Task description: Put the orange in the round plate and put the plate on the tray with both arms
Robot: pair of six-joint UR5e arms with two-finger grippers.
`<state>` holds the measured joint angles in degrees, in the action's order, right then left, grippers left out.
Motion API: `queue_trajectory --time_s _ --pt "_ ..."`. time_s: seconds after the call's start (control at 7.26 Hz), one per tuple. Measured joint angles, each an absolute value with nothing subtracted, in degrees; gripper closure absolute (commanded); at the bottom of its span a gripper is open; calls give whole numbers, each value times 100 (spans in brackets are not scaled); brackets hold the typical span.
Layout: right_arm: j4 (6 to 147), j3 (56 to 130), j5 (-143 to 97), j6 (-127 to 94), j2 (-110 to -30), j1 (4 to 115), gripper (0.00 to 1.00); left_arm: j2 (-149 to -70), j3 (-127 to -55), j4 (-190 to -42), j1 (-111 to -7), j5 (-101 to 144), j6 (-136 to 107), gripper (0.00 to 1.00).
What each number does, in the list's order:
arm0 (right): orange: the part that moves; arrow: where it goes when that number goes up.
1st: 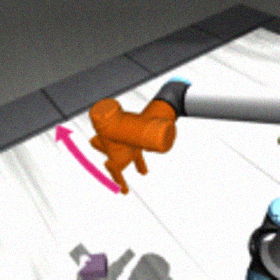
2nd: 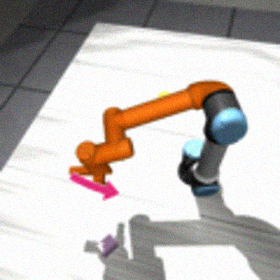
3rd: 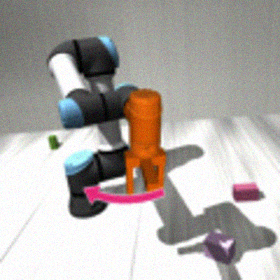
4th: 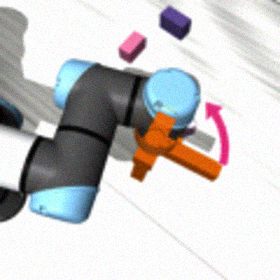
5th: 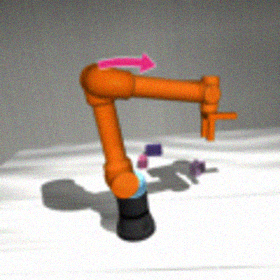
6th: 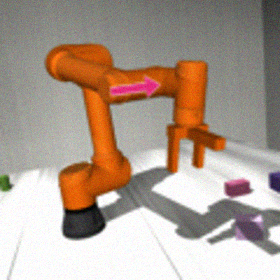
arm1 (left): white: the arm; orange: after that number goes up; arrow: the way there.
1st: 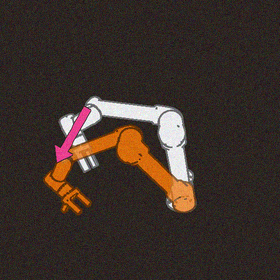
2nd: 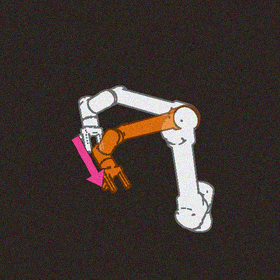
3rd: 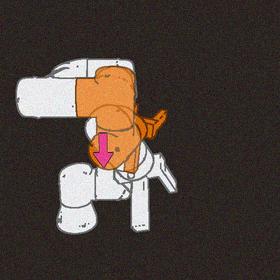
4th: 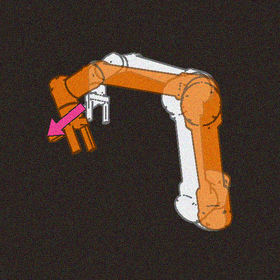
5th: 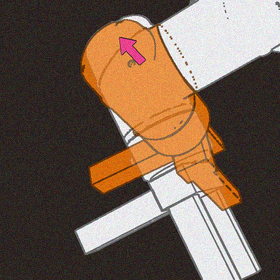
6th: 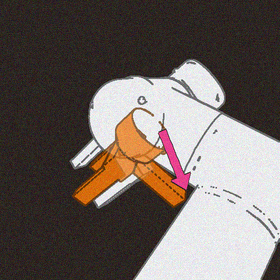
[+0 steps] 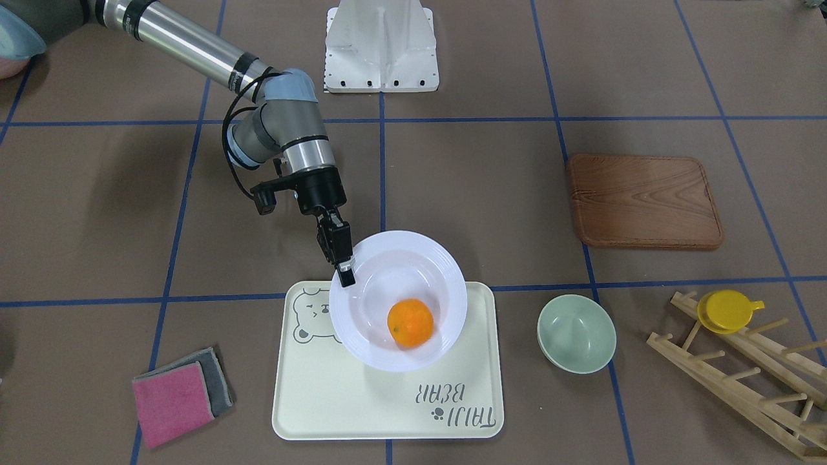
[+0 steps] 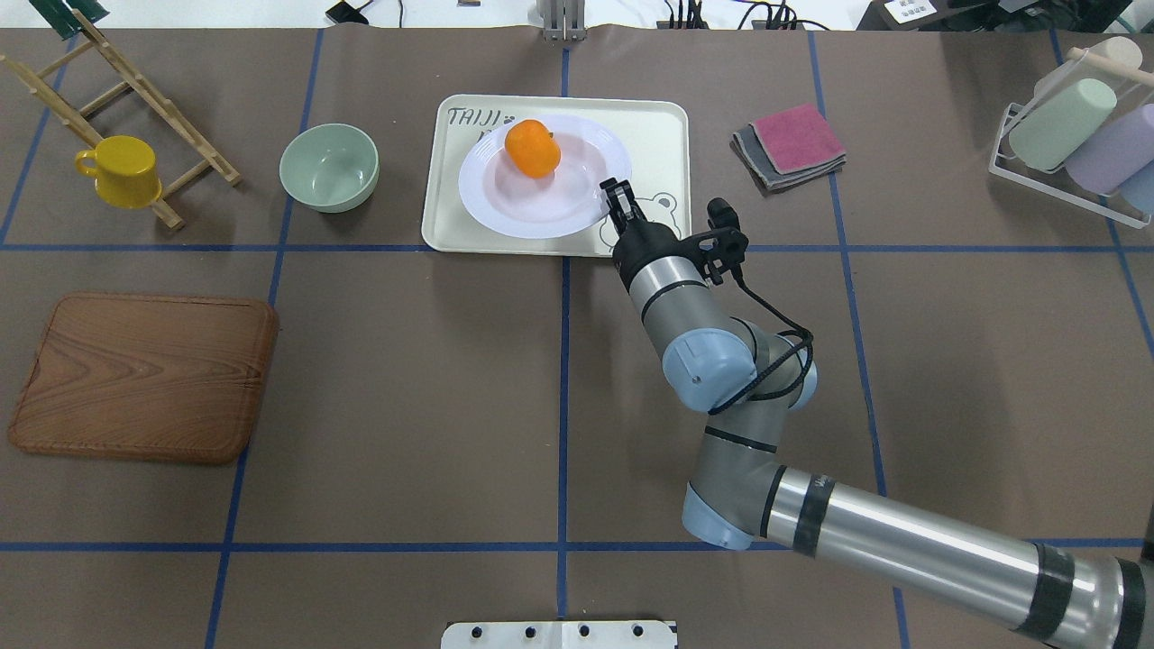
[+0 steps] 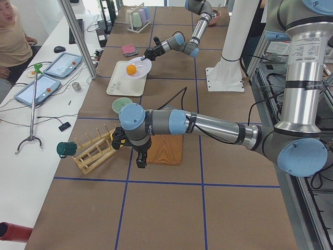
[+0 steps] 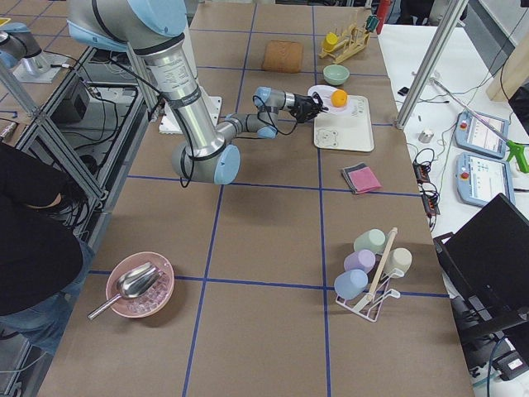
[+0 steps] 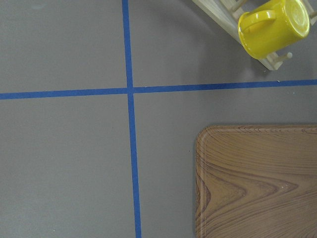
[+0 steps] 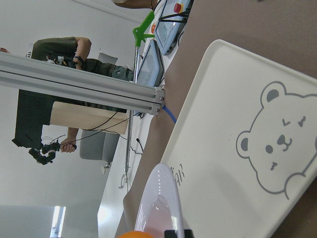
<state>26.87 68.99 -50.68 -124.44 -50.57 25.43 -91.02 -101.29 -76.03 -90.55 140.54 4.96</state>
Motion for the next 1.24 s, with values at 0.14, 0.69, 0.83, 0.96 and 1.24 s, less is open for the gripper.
queue_trajectory --time_s 0.14,0.69,0.83,0.96,1.24 --pt "2704 6434 -5093 -12563 -4811 2679 100 -9104 -10146 -7604 -9050 14054 457 0" --pt "2814 6032 -5286 -12554 -4645 2674 0 -9098 -10201 -7603 -9049 14054 397 0" --pt "2822 6167 -5389 -12195 -4717 2594 0 -9097 -10204 -7603 -9052 14054 396 0" --pt "2858 6513 -5649 -11703 -4914 2563 0 -9097 -10204 -7602 -9052 14054 395 0" --pt "3707 7490 -6668 -10383 -5375 2731 0 -9094 -10196 -7600 -9053 14048 396 0"
